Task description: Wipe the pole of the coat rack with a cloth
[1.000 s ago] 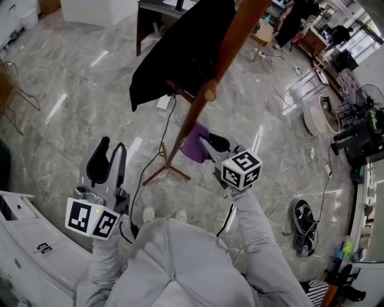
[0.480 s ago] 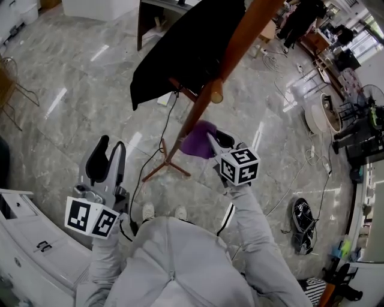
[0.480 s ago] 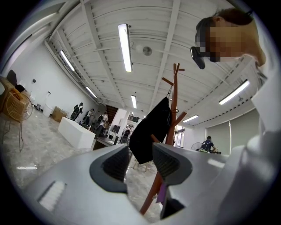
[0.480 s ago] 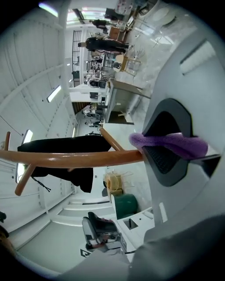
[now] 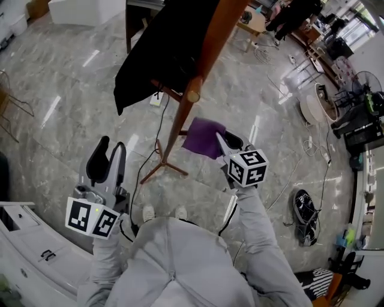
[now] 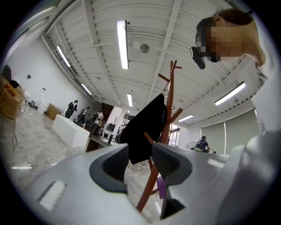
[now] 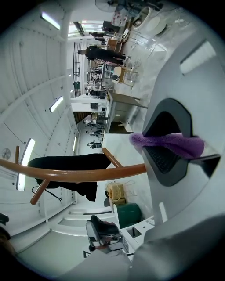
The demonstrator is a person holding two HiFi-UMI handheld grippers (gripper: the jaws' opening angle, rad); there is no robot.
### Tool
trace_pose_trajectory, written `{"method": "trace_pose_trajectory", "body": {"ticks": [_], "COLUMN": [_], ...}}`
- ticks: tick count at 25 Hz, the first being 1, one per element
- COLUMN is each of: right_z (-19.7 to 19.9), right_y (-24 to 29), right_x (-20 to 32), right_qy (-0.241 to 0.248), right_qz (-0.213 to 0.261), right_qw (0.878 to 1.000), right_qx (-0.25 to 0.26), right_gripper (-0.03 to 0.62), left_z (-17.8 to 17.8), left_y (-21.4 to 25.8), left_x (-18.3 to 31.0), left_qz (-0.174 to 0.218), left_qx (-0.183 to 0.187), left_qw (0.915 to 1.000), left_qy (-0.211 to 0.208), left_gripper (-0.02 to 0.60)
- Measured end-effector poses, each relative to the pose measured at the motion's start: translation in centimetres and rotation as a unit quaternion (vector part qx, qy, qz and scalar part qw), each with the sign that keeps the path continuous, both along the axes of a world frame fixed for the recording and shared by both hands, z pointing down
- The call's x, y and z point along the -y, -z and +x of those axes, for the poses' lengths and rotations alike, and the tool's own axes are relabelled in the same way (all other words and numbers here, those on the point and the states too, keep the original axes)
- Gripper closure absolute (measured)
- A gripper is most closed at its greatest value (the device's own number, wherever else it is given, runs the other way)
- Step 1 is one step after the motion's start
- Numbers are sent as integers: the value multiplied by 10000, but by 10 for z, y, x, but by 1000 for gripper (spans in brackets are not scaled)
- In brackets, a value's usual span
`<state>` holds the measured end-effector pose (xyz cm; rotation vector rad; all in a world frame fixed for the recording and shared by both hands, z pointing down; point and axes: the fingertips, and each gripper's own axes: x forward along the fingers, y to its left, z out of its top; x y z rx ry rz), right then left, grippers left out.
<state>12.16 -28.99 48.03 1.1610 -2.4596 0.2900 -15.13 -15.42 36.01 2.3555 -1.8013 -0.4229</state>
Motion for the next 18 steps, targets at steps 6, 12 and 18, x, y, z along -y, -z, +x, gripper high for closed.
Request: {"method": "trace_pose_trajectory", "body": {"ticks": [6,12,18], "right_z": [33,67,105], "right_y": [12,21,28], "right_x": [-4,-6,-11], "right_qy": [-310,-610,-998], "right_qz": [66,172,245], "right_qw": [9993,9977,9940], "right_qx": [204,225,384], "right_gripper": [539,539,539], "left_z": [15,29,43], "left_y": [1,4,7], "left_x": [7,13,15], "left_qz": [13,32,33], "left_qx": [27,52,80], "left_qw": [9999,9997,9994], "left_qy": [-149,-255,-340], "left_gripper": [403,404,404]}}
